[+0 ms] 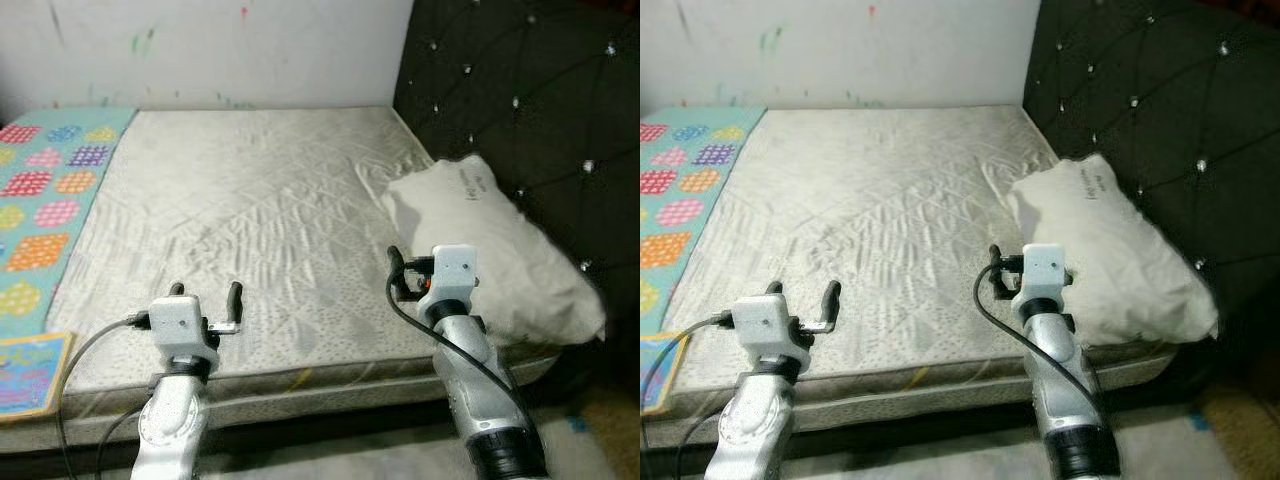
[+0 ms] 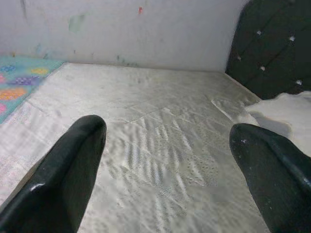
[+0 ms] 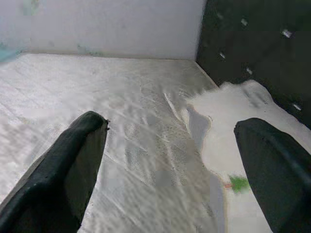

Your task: Clean up the room

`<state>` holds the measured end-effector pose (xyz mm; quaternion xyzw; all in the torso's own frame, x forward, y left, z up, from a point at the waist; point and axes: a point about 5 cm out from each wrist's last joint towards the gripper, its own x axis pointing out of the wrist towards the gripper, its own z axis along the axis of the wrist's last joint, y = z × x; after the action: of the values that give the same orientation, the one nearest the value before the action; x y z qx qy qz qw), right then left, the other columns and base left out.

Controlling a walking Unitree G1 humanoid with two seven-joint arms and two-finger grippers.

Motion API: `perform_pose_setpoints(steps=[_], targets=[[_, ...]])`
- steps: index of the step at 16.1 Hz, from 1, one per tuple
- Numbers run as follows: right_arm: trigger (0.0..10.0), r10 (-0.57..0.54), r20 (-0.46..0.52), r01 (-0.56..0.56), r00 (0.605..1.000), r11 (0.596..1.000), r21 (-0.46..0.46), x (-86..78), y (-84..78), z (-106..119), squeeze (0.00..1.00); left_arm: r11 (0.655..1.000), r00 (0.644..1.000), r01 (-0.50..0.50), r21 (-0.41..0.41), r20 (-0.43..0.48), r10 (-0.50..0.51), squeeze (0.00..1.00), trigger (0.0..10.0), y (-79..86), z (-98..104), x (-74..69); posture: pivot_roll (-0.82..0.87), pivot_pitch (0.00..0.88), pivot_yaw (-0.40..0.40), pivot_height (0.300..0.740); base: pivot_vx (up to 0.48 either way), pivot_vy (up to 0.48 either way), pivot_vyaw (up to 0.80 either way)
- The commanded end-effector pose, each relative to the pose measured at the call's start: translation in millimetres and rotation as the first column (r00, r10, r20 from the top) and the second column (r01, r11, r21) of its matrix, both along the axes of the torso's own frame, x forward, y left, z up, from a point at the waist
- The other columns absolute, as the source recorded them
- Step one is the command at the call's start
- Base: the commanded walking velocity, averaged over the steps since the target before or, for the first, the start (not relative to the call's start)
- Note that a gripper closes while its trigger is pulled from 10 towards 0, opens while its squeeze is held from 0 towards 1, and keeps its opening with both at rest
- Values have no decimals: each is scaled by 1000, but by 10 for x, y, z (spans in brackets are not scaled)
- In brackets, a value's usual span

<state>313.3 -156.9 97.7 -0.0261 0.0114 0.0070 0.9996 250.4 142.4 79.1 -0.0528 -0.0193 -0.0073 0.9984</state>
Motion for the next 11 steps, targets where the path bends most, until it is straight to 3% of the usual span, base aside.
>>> perform_pose_setpoints(steps=[1, 7, 11], targets=[[10000, -1, 14, 1, 1000, 1000, 1, 16, 9, 33, 0, 1000, 1000, -2, 10, -1, 2, 0, 10000, 27, 1, 6, 52, 1, -16, 740, 0, 420, 0], [10000, 8, 16, -8, 1000, 1000, -10, 23, 21, 34, 0, 1000, 1000, 0, 7, 6, 0, 0, 10000, 24, 7, 15, 52, 0, -15, 740, 0, 423, 0], [10000, 26, 27, -26, 999, 999, -22, 17, 39, 43, 0, 999, 999, 50, -2, 18, -50, 0, 10000, -7, 31, 5, 51, 0, -14, 740, 0, 0, 102]])
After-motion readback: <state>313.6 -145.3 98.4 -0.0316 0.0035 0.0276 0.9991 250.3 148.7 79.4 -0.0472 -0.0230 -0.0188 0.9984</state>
